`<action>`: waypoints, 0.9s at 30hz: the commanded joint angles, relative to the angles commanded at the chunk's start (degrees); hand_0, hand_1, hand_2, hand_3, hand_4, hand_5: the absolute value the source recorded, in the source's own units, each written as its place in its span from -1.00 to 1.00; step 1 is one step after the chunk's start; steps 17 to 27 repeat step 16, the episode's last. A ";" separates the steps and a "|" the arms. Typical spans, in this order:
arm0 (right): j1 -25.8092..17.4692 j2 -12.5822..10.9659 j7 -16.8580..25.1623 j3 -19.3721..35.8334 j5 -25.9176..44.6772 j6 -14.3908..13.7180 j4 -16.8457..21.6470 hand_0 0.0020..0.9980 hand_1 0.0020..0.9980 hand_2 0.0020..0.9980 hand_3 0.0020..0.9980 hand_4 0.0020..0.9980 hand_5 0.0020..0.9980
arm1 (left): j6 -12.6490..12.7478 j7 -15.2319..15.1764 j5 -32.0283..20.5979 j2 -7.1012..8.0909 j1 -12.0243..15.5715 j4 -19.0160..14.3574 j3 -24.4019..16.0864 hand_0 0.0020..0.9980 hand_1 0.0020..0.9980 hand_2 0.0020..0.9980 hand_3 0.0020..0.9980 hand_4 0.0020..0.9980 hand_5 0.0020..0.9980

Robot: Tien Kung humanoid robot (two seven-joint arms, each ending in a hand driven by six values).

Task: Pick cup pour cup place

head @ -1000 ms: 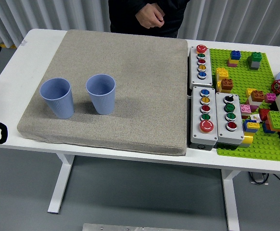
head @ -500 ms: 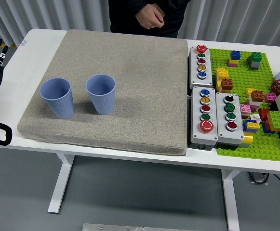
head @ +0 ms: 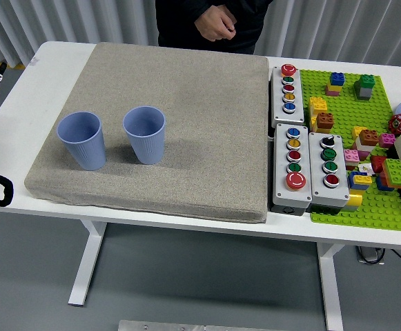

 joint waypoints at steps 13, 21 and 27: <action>-0.85 -0.05 -0.50 1.02 -2.50 0.17 0.00 0.44 0.37 0.44 0.37 -0.39 -0.43 | 0.78 0.00 2.40 -1.10 2.09 -0.72 -0.28 0.82 0.77 1.00 1.00 0.63 1.00; -0.95 -0.09 -0.44 0.98 -2.52 0.08 0.00 0.44 0.37 0.44 0.37 -0.39 -0.43 | 0.82 0.00 2.89 -1.68 2.42 -0.91 -0.56 0.82 0.77 1.00 1.00 0.63 1.00; -0.95 -0.09 -0.44 0.98 -2.52 0.08 0.00 0.44 0.37 0.44 0.37 -0.39 -0.43 | 0.82 0.00 2.89 -1.68 2.42 -0.91 -0.56 0.82 0.77 1.00 1.00 0.63 1.00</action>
